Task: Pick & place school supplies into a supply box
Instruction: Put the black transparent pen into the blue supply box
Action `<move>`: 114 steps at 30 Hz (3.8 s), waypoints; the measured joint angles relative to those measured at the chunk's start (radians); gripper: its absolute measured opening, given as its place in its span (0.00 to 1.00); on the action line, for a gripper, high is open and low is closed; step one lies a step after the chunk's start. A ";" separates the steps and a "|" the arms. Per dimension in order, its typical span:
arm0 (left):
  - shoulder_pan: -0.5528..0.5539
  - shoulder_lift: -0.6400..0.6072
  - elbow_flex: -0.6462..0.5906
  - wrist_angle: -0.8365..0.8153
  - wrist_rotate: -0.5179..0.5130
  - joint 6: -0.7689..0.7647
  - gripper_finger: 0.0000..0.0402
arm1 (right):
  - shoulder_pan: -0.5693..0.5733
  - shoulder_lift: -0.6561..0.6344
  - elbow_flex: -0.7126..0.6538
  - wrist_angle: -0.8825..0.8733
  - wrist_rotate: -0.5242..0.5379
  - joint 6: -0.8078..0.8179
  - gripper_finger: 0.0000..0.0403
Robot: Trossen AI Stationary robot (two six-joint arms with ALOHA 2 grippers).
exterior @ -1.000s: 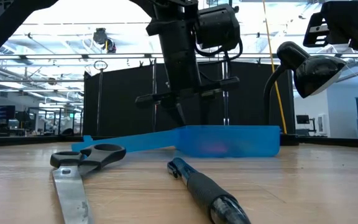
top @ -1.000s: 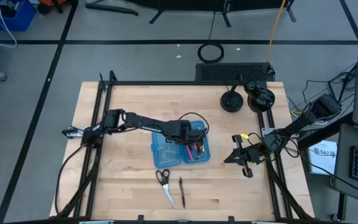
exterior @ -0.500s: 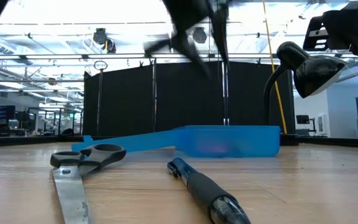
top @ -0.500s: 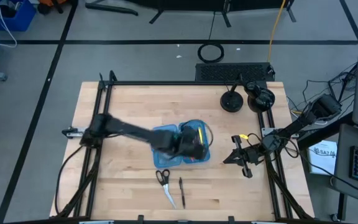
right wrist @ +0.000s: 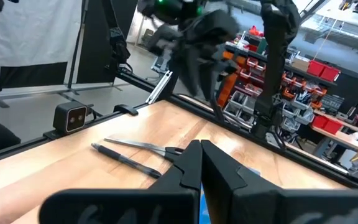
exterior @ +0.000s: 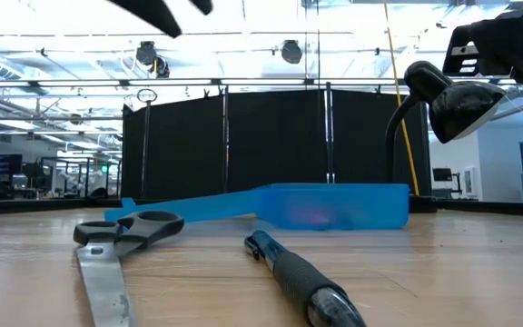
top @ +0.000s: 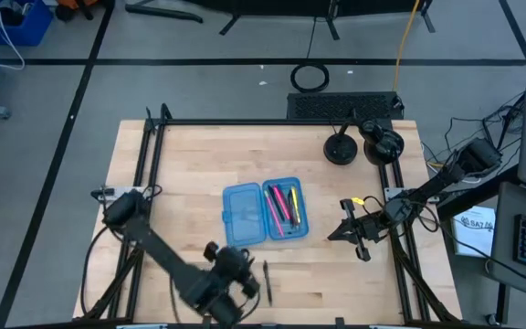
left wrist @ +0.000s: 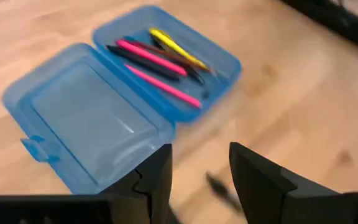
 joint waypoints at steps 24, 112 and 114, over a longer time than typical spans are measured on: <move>-0.289 -0.230 -0.566 0.480 -0.026 0.804 0.01 | -0.036 0.000 0.002 0.072 0.000 0.050 0.00; 0.078 -1.404 -1.755 1.684 0.157 1.531 0.01 | 0.054 1.154 1.864 -1.915 0.041 1.785 0.00; 0.078 -1.403 -1.755 1.680 0.156 1.531 0.03 | 0.044 1.154 1.864 -1.946 0.034 1.787 0.00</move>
